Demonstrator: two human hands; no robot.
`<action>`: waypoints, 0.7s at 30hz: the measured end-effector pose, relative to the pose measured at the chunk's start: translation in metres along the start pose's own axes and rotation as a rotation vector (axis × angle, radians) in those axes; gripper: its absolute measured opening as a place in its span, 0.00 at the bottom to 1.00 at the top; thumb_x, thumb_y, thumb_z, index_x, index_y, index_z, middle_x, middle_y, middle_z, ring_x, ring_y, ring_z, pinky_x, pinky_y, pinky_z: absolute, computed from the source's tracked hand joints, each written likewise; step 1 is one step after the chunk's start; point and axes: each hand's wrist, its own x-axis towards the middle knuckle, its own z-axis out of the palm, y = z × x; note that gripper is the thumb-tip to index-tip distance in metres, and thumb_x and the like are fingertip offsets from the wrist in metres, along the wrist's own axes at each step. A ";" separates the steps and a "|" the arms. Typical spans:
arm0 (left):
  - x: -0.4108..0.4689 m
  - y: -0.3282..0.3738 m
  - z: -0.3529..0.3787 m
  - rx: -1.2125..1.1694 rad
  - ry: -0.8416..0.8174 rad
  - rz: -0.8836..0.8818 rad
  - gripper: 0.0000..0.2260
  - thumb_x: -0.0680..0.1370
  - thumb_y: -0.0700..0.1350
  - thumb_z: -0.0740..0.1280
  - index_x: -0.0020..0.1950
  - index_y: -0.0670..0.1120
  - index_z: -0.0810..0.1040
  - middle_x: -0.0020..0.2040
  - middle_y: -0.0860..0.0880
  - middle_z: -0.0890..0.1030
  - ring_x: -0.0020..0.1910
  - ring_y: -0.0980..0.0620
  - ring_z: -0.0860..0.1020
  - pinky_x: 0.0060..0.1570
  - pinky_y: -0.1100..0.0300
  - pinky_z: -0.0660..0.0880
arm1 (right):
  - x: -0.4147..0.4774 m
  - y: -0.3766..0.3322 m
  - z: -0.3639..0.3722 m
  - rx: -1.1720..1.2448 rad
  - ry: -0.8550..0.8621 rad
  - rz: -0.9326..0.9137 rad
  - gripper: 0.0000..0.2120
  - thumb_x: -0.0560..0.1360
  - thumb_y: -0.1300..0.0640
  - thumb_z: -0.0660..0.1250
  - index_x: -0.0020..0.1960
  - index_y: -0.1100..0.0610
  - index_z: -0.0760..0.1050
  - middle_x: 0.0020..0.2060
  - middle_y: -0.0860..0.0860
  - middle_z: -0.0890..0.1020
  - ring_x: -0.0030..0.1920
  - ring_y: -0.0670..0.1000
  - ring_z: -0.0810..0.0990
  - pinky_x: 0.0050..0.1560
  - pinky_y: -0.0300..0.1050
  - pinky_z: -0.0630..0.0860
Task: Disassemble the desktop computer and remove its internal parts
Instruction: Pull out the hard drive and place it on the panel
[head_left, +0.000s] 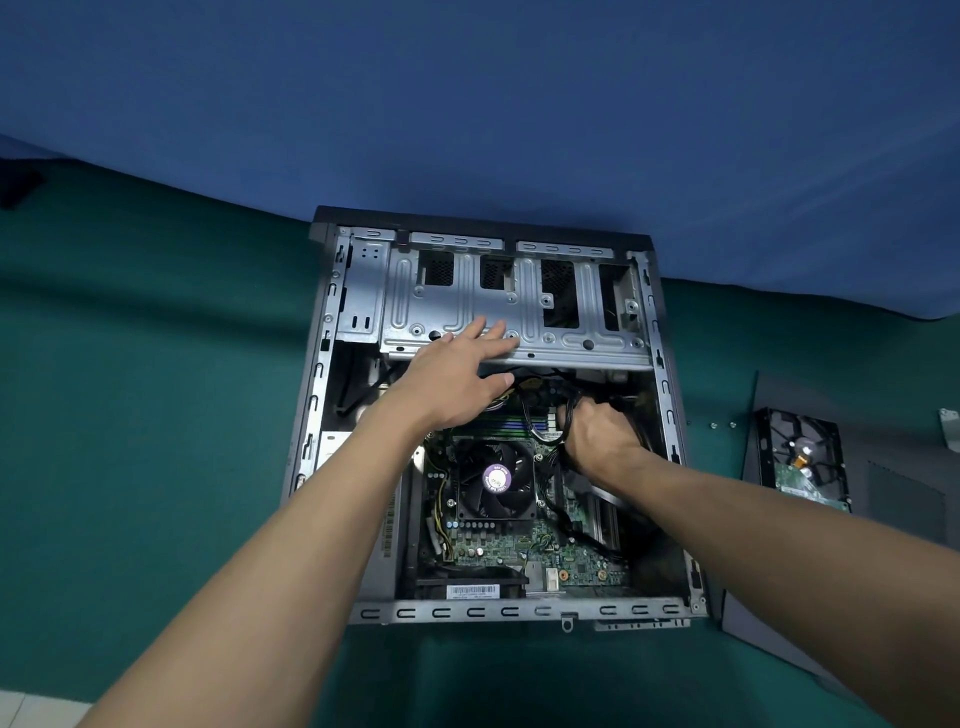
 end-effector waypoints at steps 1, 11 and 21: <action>0.000 -0.001 0.000 -0.005 0.006 0.000 0.23 0.81 0.47 0.63 0.76 0.53 0.63 0.78 0.56 0.56 0.77 0.59 0.47 0.75 0.57 0.44 | 0.001 0.001 0.002 -0.023 0.000 -0.009 0.10 0.78 0.64 0.54 0.52 0.64 0.73 0.46 0.59 0.82 0.38 0.56 0.77 0.39 0.43 0.70; 0.003 -0.004 0.004 0.042 0.043 -0.002 0.23 0.81 0.48 0.62 0.76 0.55 0.63 0.78 0.57 0.56 0.77 0.58 0.48 0.75 0.54 0.45 | 0.003 0.003 -0.004 -0.217 0.007 -0.168 0.18 0.80 0.65 0.50 0.63 0.56 0.72 0.42 0.54 0.80 0.34 0.53 0.73 0.37 0.43 0.69; 0.002 -0.002 0.004 0.026 0.040 -0.004 0.22 0.81 0.48 0.63 0.75 0.55 0.64 0.77 0.57 0.57 0.77 0.58 0.48 0.76 0.53 0.46 | -0.023 -0.007 -0.006 -0.346 -0.020 -0.206 0.09 0.76 0.65 0.61 0.53 0.61 0.78 0.50 0.56 0.82 0.49 0.56 0.82 0.44 0.47 0.76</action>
